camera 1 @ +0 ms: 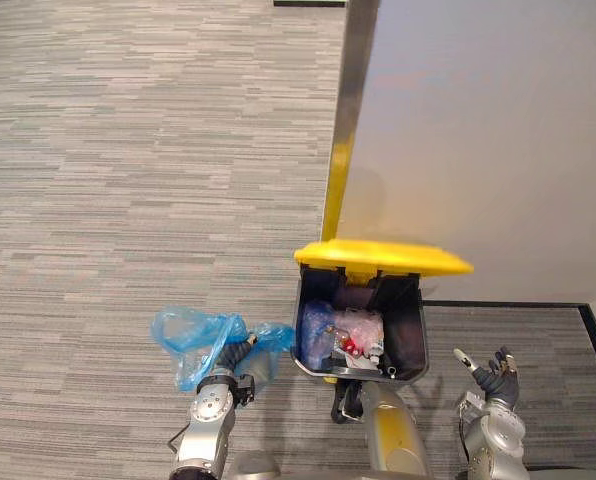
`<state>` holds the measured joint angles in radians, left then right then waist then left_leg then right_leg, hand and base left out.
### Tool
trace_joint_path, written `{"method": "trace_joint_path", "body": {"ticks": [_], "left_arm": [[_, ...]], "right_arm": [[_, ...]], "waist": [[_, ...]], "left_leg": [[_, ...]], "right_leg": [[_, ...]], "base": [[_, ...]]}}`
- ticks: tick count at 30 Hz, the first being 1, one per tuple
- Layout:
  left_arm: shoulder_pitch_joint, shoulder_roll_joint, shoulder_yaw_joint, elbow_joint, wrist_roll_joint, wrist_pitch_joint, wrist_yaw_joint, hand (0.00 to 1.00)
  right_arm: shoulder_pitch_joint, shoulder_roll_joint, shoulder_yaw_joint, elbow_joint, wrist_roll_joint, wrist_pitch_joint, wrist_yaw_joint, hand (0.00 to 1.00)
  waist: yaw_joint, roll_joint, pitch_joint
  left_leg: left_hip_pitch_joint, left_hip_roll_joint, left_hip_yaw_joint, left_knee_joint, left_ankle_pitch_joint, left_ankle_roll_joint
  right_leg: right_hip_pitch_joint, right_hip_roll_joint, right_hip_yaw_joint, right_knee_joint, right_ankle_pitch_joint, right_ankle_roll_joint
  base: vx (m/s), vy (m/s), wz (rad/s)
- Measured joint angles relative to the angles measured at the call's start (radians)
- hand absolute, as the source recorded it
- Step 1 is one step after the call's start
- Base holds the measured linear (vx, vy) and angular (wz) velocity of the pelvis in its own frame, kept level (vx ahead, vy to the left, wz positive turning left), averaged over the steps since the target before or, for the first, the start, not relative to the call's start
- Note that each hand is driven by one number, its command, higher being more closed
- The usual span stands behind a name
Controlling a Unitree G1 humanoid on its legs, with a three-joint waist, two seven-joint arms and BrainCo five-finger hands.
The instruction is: Gather rubbish on tea table into small bin, then transfer packed bag to large trash can.
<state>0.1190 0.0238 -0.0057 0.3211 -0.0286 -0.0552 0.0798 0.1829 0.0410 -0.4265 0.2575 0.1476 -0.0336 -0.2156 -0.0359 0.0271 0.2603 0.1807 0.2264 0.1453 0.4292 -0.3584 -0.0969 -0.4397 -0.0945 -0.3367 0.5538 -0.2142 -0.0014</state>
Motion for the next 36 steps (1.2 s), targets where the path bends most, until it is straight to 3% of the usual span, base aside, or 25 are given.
{"method": "trace_joint_path", "body": {"ticks": [2, 7, 10, 15, 22, 26, 32, 34, 35, 36], "left_arm": [[0.01, 0.001, 0.001, 0.0, 0.0, 0.0, -0.011, 1.0], [0.071, 0.001, 0.008, 0.004, 0.0, 0.0, -0.012, 1.0], [0.065, 0.011, 0.007, 0.006, 0.0, 0.0, -0.013, 1.0], [0.041, 0.023, -0.003, 0.043, 0.0, -0.002, -0.013, 1.0], [0.008, 0.029, -0.004, 0.081, -0.001, -0.025, -0.012, 1.0], [-0.015, 0.029, -0.014, 0.081, -0.002, -0.044, -0.012, 1.0], [-0.046, 0.043, -0.038, 0.08, -0.01, -0.056, -0.011, 1.0], [-0.06, 0.052, -0.055, 0.078, -0.01, -0.062, -0.011, 1.0], [-0.065, 0.057, -0.071, 0.076, -0.011, -0.064, -0.012, 1.0], [-0.077, 0.066, -0.073, 0.075, -0.011, -0.064, -0.014, 1.0]], "right_arm": [[0.001, 0.019, 0.005, 0.006, -0.001, 0.0, 0.003, 0.0], [-0.002, 0.029, 0.08, 0.083, -0.016, 0.003, 0.029, 0.0], [-0.043, 0.029, 0.163, 0.127, -0.041, 0.007, 0.047, 0.0], [-0.115, 0.018, 0.273, 0.174, -0.084, 0.009, 0.07, 0.0], [-0.349, -0.076, 0.367, 0.214, -0.124, 0.007, 0.085, 0.0], [-0.449, -0.14, 0.373, 0.249, -0.124, 0.0, 0.084, 0.0], [-0.548, -0.236, 0.397, 0.252, -0.119, -0.001, 0.084, 0.0], [-0.572, -0.257, 0.398, 0.252, -0.118, -0.001, 0.084, 0.0], [-0.595, -0.267, 0.399, 0.25, -0.117, -0.001, 0.084, 0.0], [-0.602, -0.275, 0.399, 0.248, -0.116, -0.001, 0.084, 0.0]], "waist": [[-0.002, -0.002, -0.003], [0.003, 0.0, -0.04], [0.007, 0.0, -0.04], [0.024, -0.006, -0.043], [0.037, 0.007, -0.035], [0.052, 0.013, -0.03], [0.052, 0.011, 0.004], [0.053, 0.008, 0.009], [0.063, 0.021, 0.019], [0.052, 0.014, 0.029]], "left_leg": [[0.001, 0.007, 0.009, -0.03, 0.001, -0.001], [-0.001, 0.022, 0.056, -0.11, 0.001, 0.0], [-0.022, 0.022, 0.065, -0.178, -0.067, 0.054], [-0.066, 0.01, 0.017, -0.172, -0.069, 0.046], [-0.12, 0.02, -0.062, -0.182, -0.051, 0.032], [-0.136, 0.033, -0.07, -0.182, -0.039, 0.021], [-0.166, 0.046, -0.136, -0.183, -0.039, 0.021], [-0.185, 0.052, -0.163, -0.191, -0.039, 0.021], [-0.183, 0.077, -0.184, -0.206, -0.037, 0.014], [-0.181, 0.069, -0.183, -0.2, -0.023, -0.026]], "right_leg": [[-0.001, 0.013, -0.009, -0.022, 0.014, -0.016], [-0.024, 0.044, -0.011, -0.085, 0.049, -0.012], [-0.062, 0.06, -0.017, -0.129, 0.097, 0.01], [-0.073, 0.069, -0.009, -0.185, 0.147, 0.004], [-0.094, 0.112, -0.033, -0.238, 0.165, 0.0], [-0.092, 0.112, -0.049, -0.251, 0.168, 0.004], [-0.079, 0.116, -0.081, -0.288, 0.177, 0.018], [-0.079, 0.131, -0.09, -0.321, 0.174, 0.023], [-0.106, 0.13, -0.089, -0.256, 0.148, 0.024], [-0.143, 0.127, 0.001, -0.144, 0.168, -0.069]], "base": [[-0.01, -0.064, 0.08], [-0.07, -0.043, -0.03], [-0.15, -0.041, -0.05], [-0.13, -0.04, -0.02], [-0.02, -0.06, 0.03], [-0.03, -0.042, 0.1], [-0.06, -0.04, 0.22], [-0.05, -0.066, 0.15], [-0.02, -0.113, 0.2], [0.02, -0.079, 0.36]]}}
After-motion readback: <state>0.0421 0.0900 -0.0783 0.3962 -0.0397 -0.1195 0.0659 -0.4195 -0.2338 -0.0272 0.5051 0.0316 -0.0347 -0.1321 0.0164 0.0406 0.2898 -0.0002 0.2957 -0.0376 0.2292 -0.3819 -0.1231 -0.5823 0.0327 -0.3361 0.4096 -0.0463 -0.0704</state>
